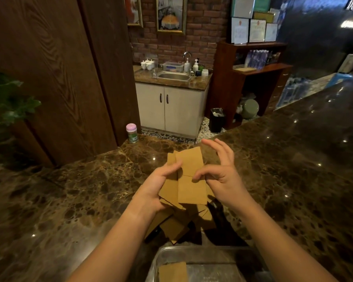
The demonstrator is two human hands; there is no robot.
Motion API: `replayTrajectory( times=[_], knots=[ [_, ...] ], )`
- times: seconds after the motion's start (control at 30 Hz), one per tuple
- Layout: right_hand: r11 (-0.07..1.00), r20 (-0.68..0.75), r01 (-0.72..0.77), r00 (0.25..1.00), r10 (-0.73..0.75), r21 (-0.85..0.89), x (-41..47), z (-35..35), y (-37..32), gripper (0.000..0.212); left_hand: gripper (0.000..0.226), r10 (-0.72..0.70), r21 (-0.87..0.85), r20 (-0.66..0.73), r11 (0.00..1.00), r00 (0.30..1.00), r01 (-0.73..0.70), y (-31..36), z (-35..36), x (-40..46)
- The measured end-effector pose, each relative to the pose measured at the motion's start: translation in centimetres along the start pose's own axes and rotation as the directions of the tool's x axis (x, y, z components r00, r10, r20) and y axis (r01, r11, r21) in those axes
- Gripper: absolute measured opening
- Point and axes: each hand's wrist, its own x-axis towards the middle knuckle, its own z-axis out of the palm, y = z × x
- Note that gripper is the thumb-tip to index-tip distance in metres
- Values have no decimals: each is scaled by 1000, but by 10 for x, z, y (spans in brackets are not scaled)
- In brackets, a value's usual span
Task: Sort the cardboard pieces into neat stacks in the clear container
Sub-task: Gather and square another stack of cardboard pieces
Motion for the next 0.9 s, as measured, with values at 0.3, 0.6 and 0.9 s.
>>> replayTrajectory(
  times=[0.3,0.6,0.9],
  knots=[
    [986,194,-164,968,157,24,-2,26,-3,63,54,168,-276,162,954,972,-119,-5,-2,13],
    [836,150,-548,829,538,26,13,13,44,54,59,233,-377,-167,883,958,-280,6,-47,10],
    [575,301,-436,550,779,-692,-1,78,60,108,71,193,-394,-285,869,939,-298,-8,-71,16]
  ],
)
